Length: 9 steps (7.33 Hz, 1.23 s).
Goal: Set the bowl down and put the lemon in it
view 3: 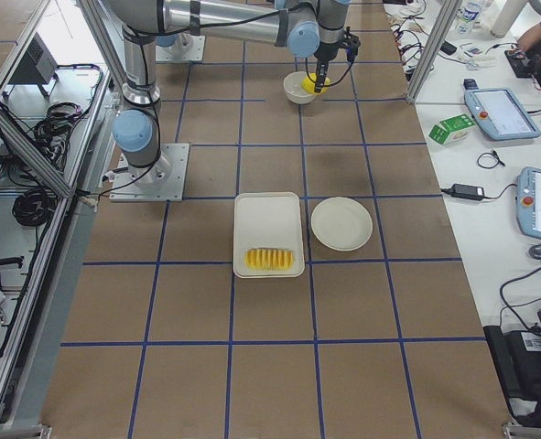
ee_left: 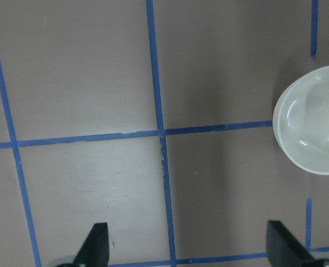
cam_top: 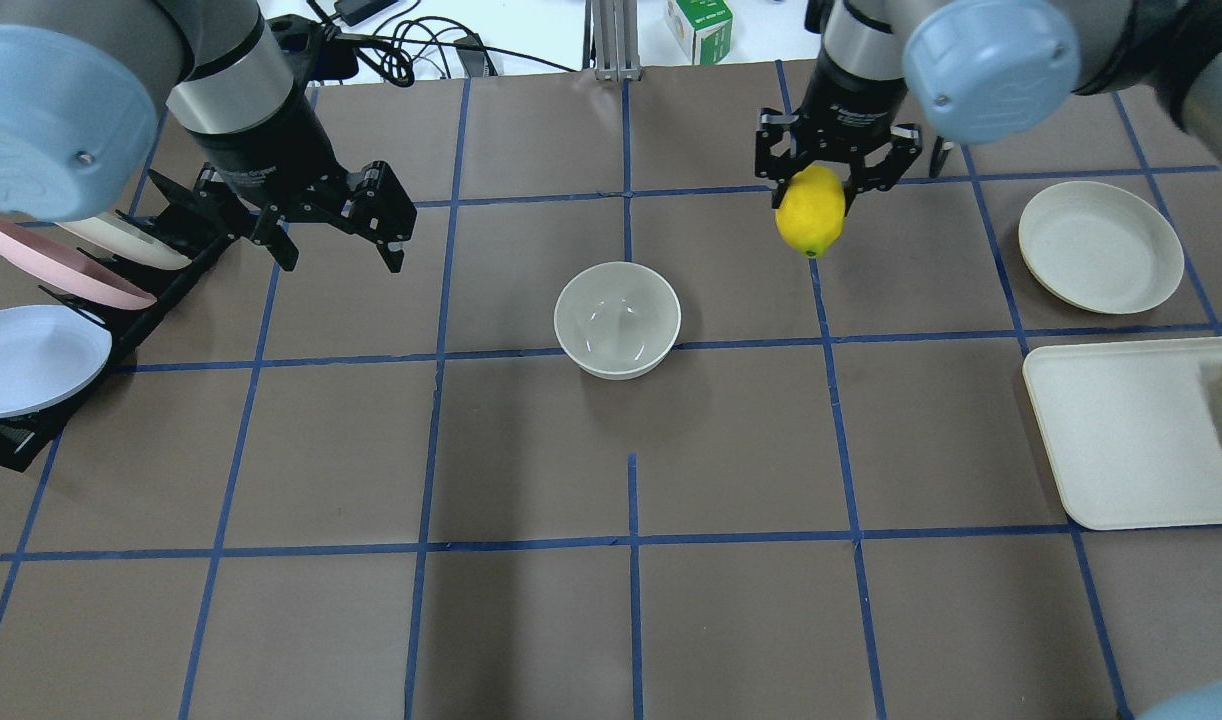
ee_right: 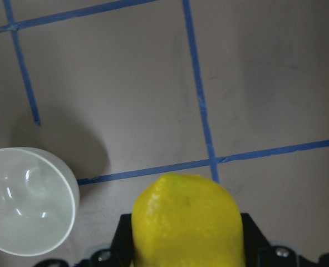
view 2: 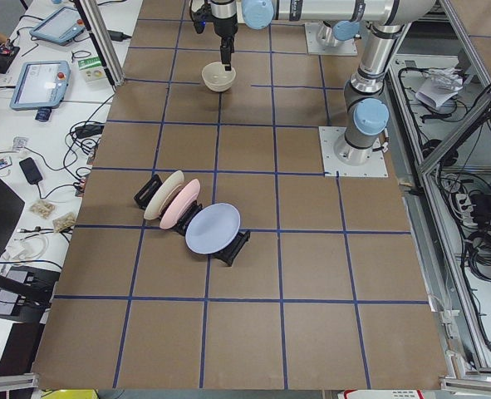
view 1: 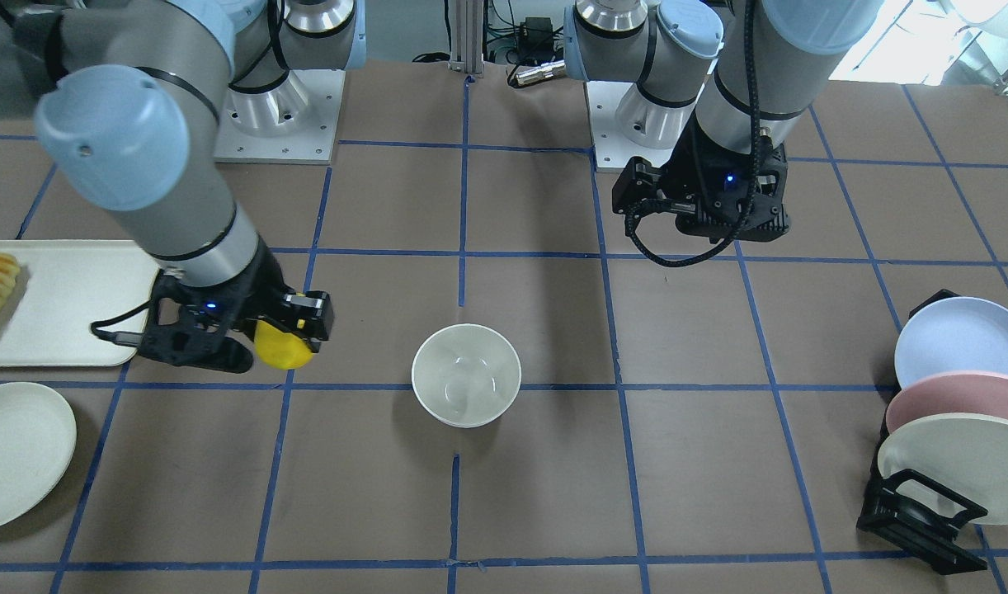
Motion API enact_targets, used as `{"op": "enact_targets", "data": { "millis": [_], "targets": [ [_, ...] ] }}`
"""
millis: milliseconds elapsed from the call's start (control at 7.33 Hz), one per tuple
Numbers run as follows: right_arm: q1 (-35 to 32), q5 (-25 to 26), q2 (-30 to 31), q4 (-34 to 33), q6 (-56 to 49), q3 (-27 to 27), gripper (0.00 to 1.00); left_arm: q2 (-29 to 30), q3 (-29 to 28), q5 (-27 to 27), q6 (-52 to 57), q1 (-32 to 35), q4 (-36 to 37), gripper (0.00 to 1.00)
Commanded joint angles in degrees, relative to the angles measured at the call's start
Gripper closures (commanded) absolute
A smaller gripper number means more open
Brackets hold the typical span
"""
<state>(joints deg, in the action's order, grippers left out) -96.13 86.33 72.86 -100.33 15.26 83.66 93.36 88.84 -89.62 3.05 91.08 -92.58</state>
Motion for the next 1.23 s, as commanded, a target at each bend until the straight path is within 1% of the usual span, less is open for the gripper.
{"op": "enact_targets", "data": {
  "millis": [0,136,273,545,1091],
  "targets": [
    [-7.8,-0.2,-4.6,-5.9,9.4,-0.2,1.00,-0.7,0.2,-0.1,-0.4,-0.6,-0.2,0.00],
    [-10.5,-0.1,-7.0,-7.8,10.1,-0.2,1.00,-0.6,0.3,0.0,-0.5,-0.6,-0.2,0.00],
    [-12.0,-0.2,-9.2,-11.2,10.2,0.3,1.00,-0.6,0.2,0.0,-0.4,-0.6,-0.2,0.00],
    [-14.3,-0.6,-11.7,-12.7,10.8,0.4,1.00,-0.6,0.4,-0.1,-0.4,-0.6,-0.2,0.00],
    [-14.6,-0.6,-15.7,-13.1,10.8,0.5,1.00,-0.5,0.3,-0.1,-0.3,-0.7,-0.2,0.00]
  ]
}}
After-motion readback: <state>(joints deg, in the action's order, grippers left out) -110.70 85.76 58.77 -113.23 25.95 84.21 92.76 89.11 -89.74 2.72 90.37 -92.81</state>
